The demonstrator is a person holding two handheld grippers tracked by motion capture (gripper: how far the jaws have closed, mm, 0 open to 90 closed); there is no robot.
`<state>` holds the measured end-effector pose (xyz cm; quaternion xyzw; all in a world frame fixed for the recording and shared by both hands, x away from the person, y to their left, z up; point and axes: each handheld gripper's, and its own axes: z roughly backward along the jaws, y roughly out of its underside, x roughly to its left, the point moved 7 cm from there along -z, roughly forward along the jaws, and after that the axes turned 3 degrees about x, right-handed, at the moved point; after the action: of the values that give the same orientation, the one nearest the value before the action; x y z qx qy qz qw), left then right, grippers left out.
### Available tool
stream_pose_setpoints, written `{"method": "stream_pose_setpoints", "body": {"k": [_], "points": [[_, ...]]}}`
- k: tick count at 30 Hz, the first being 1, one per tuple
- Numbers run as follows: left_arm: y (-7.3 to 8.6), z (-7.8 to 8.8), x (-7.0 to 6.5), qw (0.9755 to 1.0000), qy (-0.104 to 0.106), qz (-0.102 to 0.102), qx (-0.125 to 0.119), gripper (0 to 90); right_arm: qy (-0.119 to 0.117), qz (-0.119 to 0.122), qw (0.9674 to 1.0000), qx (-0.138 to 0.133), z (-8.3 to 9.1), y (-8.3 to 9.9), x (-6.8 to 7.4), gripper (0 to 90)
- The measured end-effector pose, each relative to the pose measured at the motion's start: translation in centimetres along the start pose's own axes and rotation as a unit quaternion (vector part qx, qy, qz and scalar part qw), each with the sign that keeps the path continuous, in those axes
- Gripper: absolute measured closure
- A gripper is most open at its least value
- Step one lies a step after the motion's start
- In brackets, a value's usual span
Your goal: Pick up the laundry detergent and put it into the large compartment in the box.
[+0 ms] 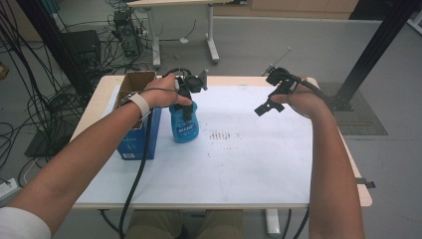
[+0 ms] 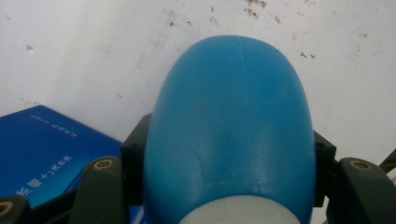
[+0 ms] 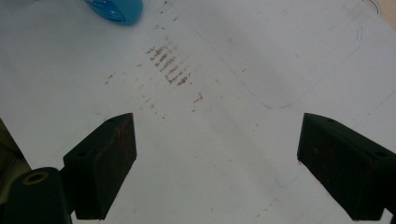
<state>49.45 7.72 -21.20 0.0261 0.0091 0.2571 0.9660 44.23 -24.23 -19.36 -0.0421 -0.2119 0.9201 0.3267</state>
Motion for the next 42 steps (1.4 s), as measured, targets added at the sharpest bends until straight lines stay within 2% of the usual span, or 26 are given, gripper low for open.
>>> {"method": "stream_pose_setpoints", "body": {"k": [3,21,27,33,40,42], "points": [[0.3,0.5,-0.1,1.0000,-0.001,0.001,-0.003,38.5,0.000,0.001,1.0000,-0.001,0.0,-0.1,0.1,11.7],[1.5,2.6,-1.2,0.9987,0.004,0.049,-0.013,38.5,0.005,0.009,0.9999,-0.007,0.9,-0.2,1.4,11.7],[1.7,3.3,-1.7,0.9981,0.005,0.060,-0.015,38.5,0.006,0.012,0.9998,-0.011,1.2,-0.1,1.9,11.7],[2.1,4.0,-2.7,0.9977,-0.005,0.066,-0.015,38.4,0.007,0.014,0.9998,-0.013,1.4,0.2,2.2,11.7],[2.6,4.9,-3.5,0.9965,-0.002,0.082,-0.016,38.5,0.010,0.018,0.9997,-0.014,1.8,0.3,2.9,11.7],[2.7,5.2,-3.9,0.9966,-0.007,0.081,-0.016,38.5,0.010,0.019,0.9997,-0.015,1.9,0.3,3.1,11.7]]}}
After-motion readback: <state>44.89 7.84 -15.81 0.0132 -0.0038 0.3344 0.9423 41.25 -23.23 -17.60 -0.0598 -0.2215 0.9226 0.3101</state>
